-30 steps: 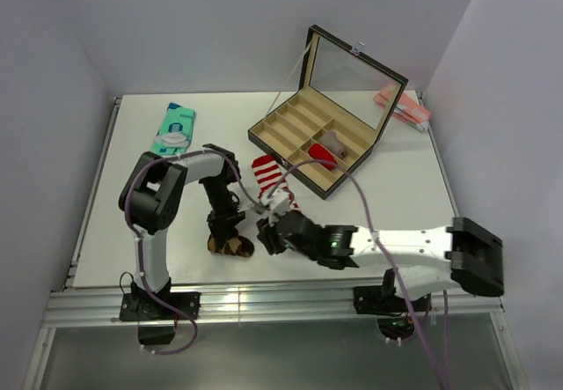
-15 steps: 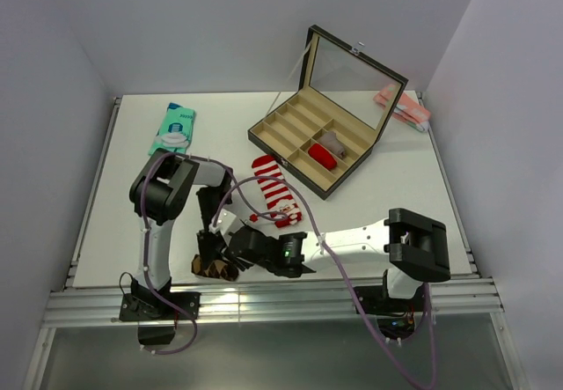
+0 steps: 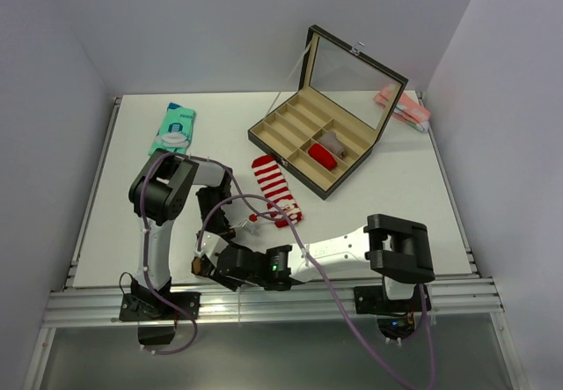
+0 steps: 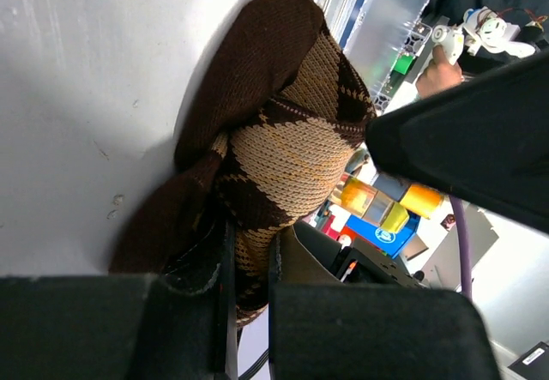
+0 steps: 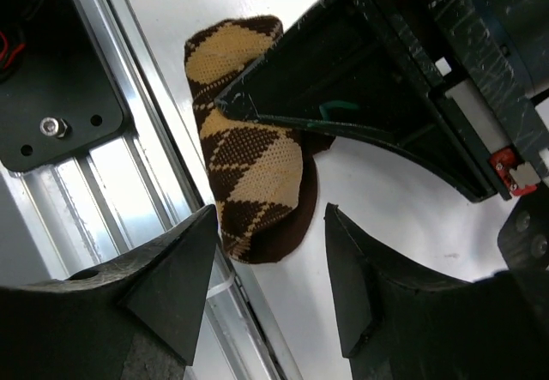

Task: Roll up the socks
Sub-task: Roll the sock at the center of the board.

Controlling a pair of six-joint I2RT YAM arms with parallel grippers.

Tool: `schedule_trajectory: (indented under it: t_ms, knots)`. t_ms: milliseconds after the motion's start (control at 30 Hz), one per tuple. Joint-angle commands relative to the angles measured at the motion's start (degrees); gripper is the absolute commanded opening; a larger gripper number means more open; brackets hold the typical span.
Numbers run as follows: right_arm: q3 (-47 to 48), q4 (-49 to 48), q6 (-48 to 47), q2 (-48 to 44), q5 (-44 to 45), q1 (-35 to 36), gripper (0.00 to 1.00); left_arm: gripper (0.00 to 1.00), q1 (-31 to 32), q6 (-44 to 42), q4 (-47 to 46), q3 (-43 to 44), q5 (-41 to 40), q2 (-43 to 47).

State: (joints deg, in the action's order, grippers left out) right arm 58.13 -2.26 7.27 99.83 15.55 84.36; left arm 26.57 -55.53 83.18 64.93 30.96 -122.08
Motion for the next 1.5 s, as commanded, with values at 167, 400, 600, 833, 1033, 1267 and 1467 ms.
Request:
schedule_trajectory:
  t_ms: [167, 400, 600, 833, 1033, 1267, 1467]
  knots:
    - [3.3, -4.4, -1.9, 1.3, -0.1, 1.1, 0.63, 0.0, 0.0, -1.4, -17.8, -0.9, -5.6, 0.1]
    - [4.9, -5.6, -2.3, 4.9, 1.2, 1.8, 0.66, 0.0, 0.0, -1.0, -17.8, -0.8, -5.6, -0.1]
    - [6.9, -4.9, -2.7, 8.7, 3.5, 1.7, 0.69, 0.0, -0.1, -1.1, -17.4, -0.4, -5.5, -0.3]
    - [7.9, -6.1, -2.6, 10.8, 4.9, 1.6, 0.69, 0.0, 0.0, -1.0, -17.3, -0.2, -5.0, -0.3]
    - [8.4, -6.9, -1.8, 13.2, 7.2, 1.6, 0.69, 0.01, 0.0, -1.1, -17.3, 0.1, -4.3, -0.8]
    - [8.1, -7.4, -0.4, 14.5, 8.9, 0.8, 0.46, 0.09, -0.1, -0.5, -18.1, -0.2, -3.5, -0.1]
    - [6.9, -5.5, 0.0, 14.2, 8.5, 0.5, 0.09, 0.28, -0.5, 0.9, -18.5, 2.1, 0.0, 1.9]
